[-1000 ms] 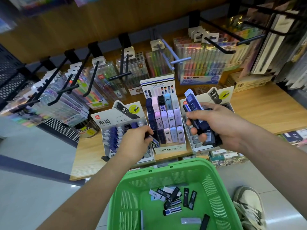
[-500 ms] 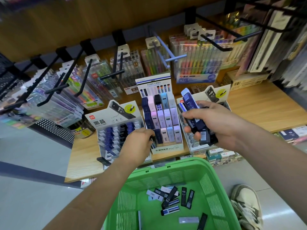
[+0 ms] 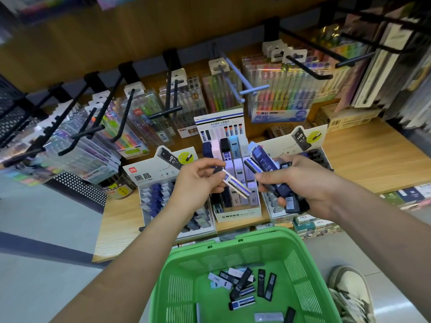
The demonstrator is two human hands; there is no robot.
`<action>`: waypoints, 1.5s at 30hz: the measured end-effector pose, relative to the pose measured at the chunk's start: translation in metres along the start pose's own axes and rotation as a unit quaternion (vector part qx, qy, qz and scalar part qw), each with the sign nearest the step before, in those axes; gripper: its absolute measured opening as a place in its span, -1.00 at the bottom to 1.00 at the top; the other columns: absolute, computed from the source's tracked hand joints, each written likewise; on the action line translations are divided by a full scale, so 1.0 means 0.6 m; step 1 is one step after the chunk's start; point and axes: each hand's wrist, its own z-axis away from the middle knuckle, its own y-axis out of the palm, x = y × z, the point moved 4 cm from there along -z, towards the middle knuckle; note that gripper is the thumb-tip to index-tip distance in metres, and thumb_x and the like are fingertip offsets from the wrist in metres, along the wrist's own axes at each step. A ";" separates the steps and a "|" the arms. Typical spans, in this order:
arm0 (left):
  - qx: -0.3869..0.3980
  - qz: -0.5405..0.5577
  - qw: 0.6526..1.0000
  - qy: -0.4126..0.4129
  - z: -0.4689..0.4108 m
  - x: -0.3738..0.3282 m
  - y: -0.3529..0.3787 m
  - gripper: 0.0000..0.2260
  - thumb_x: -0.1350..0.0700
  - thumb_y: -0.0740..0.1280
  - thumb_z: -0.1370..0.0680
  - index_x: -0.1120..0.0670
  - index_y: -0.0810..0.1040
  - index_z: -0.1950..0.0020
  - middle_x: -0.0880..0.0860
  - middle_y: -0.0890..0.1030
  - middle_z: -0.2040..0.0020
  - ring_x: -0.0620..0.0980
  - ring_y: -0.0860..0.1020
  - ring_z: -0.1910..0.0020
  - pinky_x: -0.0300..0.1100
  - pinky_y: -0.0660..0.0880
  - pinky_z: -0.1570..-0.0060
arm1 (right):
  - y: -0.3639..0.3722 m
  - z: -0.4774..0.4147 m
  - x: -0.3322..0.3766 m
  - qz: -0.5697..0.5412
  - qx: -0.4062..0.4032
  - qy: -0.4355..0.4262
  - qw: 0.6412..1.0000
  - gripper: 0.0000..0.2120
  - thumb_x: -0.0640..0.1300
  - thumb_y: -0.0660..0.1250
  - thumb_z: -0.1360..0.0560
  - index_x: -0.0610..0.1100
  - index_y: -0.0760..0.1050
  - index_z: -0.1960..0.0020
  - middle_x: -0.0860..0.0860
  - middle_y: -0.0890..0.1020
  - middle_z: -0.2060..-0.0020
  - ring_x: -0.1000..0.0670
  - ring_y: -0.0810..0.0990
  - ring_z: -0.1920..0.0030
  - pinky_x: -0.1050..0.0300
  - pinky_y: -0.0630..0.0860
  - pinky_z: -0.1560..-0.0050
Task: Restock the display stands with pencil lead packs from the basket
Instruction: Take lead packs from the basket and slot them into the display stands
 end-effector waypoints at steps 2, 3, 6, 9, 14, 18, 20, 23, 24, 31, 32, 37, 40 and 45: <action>0.016 0.058 0.998 -0.010 0.006 -0.014 0.008 -0.86 0.32 0.37 -0.51 0.15 0.63 -0.02 0.17 0.60 0.20 -0.06 0.61 0.33 -0.26 0.59 0.26 | 0.008 -0.004 -0.003 0.008 0.000 0.003 1.000 -0.86 -0.28 0.52 -0.41 -0.18 0.58 0.08 -0.14 0.69 0.27 0.05 0.57 0.45 0.28 0.39 0.56; 0.024 0.080 0.996 -0.015 0.007 -0.018 0.012 -0.87 0.32 0.38 -0.51 0.15 0.63 0.00 0.19 0.60 0.20 -0.06 0.61 0.34 -0.26 0.58 0.28 | 0.012 -0.006 -0.004 0.014 -0.001 0.004 1.000 -0.85 -0.26 0.52 -0.41 -0.18 0.60 0.06 -0.12 0.70 0.27 0.07 0.54 0.50 0.29 0.39 0.56; 0.035 0.117 0.992 -0.028 0.009 -0.025 0.014 -0.88 0.33 0.37 -0.51 0.15 0.62 0.03 0.20 0.59 0.21 -0.05 0.60 0.35 -0.26 0.58 0.29 | 0.021 -0.014 -0.004 0.023 -0.012 -0.010 1.000 -0.85 -0.24 0.53 -0.41 -0.10 0.59 0.09 -0.02 0.69 0.33 0.13 0.53 0.54 0.29 0.40 0.56; 0.041 0.139 0.989 -0.035 0.006 -0.027 0.007 -0.89 0.31 0.35 -0.52 0.19 0.62 -0.01 0.18 0.64 0.22 -0.05 0.60 0.34 -0.26 0.57 0.31 | 0.029 -0.021 0.000 0.057 -0.021 -0.039 0.997 -0.81 -0.23 0.52 -0.43 -0.07 0.54 0.06 0.01 0.66 0.32 0.18 0.53 0.54 0.28 0.42 0.55; 0.050 0.119 0.991 -0.037 0.004 -0.038 0.007 -0.88 0.21 0.41 -0.50 0.16 0.60 -0.02 0.10 0.64 0.27 -0.04 0.61 0.36 -0.26 0.57 0.32 | 0.050 -0.027 0.005 0.070 0.026 -0.065 0.995 -0.76 -0.23 0.50 -0.45 -0.07 0.56 -0.07 0.01 0.72 0.23 0.05 0.68 0.30 0.24 0.47 0.49; 0.053 0.034 0.998 -0.030 -0.006 -0.050 0.007 -0.84 0.17 0.47 -0.46 0.14 0.58 0.00 0.04 0.63 0.32 -0.07 0.60 0.43 -0.28 0.55 0.40 | 0.056 -0.030 0.011 0.097 0.038 -0.076 0.992 -0.79 -0.17 0.49 -0.47 -0.07 0.57 -0.08 -0.01 0.70 0.24 0.04 0.66 0.32 0.24 0.45 0.51; 0.060 0.039 0.997 -0.035 -0.010 -0.053 0.008 -0.89 0.20 0.43 -0.50 0.16 0.56 0.02 0.08 0.65 0.30 -0.05 0.62 0.41 -0.27 0.56 0.39 | 0.049 -0.031 0.016 0.096 0.028 -0.069 0.993 -0.78 -0.14 0.47 -0.48 -0.12 0.56 -0.10 0.01 0.69 0.28 0.03 0.68 0.32 0.23 0.43 0.54; 0.079 0.043 0.995 -0.046 -0.011 -0.052 0.012 -0.94 0.22 0.36 -0.55 0.16 0.51 0.02 0.12 0.68 0.26 0.00 0.66 0.34 -0.26 0.58 0.36 | 0.038 -0.032 0.019 0.121 0.026 -0.055 0.991 -0.76 -0.16 0.44 -0.51 -0.20 0.51 -0.13 0.03 0.67 0.42 0.08 0.64 0.42 0.24 0.41 0.57; 0.083 0.040 0.995 -0.048 -0.012 -0.050 0.014 -0.95 0.23 0.35 -0.56 0.15 0.49 0.02 0.15 0.68 0.23 0.02 0.67 0.32 -0.26 0.58 0.35 | 0.036 -0.031 0.018 0.135 0.031 -0.047 0.989 -0.76 -0.15 0.43 -0.52 -0.20 0.49 -0.13 0.03 0.66 0.45 0.09 0.63 0.45 0.25 0.42 0.56; 0.051 0.049 0.997 -0.031 -0.028 -0.033 0.007 -0.92 0.18 0.36 -0.55 0.16 0.62 0.01 0.09 0.70 0.14 -0.07 0.65 0.24 -0.29 0.56 0.31 | 0.011 -0.030 0.029 0.187 0.025 -0.029 0.982 -0.86 -0.21 0.42 -0.52 -0.17 0.50 -0.04 0.02 0.68 0.44 0.14 0.60 0.51 0.32 0.36 0.60; 0.021 -0.005 1.000 -0.008 -0.035 -0.025 0.001 -0.93 0.16 0.37 -0.55 0.12 0.64 0.03 0.05 0.69 0.16 -0.12 0.62 0.27 -0.29 0.55 0.31 | 0.001 -0.033 0.031 0.182 0.004 -0.036 0.983 -0.86 -0.22 0.42 -0.52 -0.19 0.51 -0.04 -0.01 0.68 0.43 0.13 0.61 0.50 0.29 0.39 0.58; 0.019 -0.409 0.903 0.128 -0.047 0.029 0.020 -0.90 0.12 0.39 -0.51 0.02 0.69 0.03 -0.06 0.66 0.11 -0.08 0.58 0.13 -0.20 0.53 0.02 | -0.027 -0.042 0.018 0.146 -0.051 -0.029 0.988 -0.81 -0.26 0.43 -0.51 -0.28 0.51 -0.07 -0.13 0.66 0.32 0.08 0.62 0.48 0.23 0.41 0.57; 0.034 -0.488 0.856 0.166 -0.049 0.063 0.043 -0.86 0.06 0.38 -0.52 0.02 0.66 -0.04 0.01 0.64 0.00 0.05 0.53 -0.01 -0.06 0.52 0.01 | -0.034 -0.047 0.014 0.124 -0.063 -0.020 0.990 -0.79 -0.25 0.45 -0.49 -0.26 0.49 -0.07 -0.13 0.66 0.31 -0.01 0.67 0.34 0.23 0.41 0.55; 0.026 -0.531 0.828 0.178 -0.059 0.087 0.059 -0.85 0.07 0.34 -0.55 0.03 0.64 -0.08 0.02 0.59 -0.04 0.07 0.47 -0.09 -0.07 0.46 -0.01 | -0.048 -0.047 0.016 0.078 -0.073 -0.010 0.994 -0.80 -0.25 0.46 -0.49 -0.24 0.50 -0.05 -0.24 0.69 0.24 -0.03 0.68 0.39 0.26 0.38 0.59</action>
